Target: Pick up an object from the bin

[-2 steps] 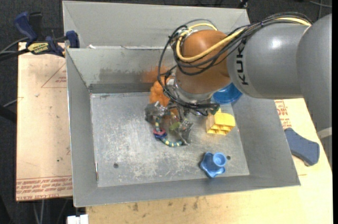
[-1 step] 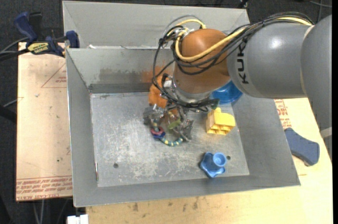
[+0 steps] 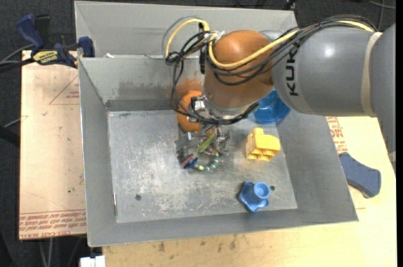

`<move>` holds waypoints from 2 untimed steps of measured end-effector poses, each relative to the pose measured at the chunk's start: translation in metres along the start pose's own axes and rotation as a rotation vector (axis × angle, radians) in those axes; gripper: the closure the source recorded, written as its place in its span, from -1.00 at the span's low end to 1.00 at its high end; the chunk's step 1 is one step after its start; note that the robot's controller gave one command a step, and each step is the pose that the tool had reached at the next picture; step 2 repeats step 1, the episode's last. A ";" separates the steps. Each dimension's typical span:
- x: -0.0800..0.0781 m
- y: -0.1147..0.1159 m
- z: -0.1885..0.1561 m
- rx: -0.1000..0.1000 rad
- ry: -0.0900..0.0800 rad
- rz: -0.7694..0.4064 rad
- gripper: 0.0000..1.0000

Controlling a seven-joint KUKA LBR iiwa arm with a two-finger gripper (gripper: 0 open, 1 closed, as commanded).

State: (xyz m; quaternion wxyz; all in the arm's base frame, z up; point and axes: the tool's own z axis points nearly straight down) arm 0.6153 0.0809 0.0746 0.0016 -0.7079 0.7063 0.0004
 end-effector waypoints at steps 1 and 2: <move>0.000 0.000 0.000 0.000 0.000 0.000 1.00; 0.000 0.000 0.000 0.000 0.000 0.000 1.00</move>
Offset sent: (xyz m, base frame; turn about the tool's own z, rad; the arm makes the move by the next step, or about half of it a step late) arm -0.0102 -0.0081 0.1294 -0.0790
